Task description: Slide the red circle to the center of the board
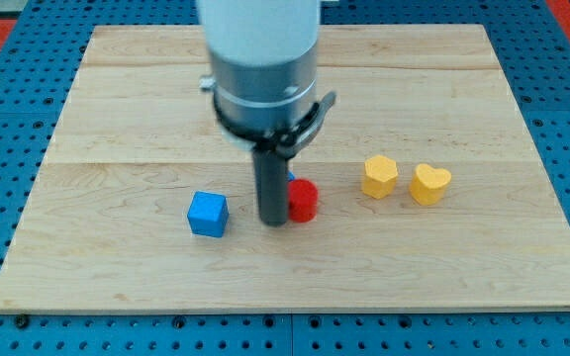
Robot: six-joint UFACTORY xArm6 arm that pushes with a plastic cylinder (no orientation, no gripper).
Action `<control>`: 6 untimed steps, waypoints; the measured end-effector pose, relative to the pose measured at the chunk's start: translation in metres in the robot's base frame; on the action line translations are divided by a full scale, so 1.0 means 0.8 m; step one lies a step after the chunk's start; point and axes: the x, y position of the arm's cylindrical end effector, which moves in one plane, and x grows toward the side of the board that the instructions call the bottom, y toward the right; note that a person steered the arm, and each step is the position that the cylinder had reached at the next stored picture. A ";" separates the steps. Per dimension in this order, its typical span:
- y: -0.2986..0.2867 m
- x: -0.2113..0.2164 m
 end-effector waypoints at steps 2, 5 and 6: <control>0.056 0.061; 0.056 -0.078; 0.030 -0.127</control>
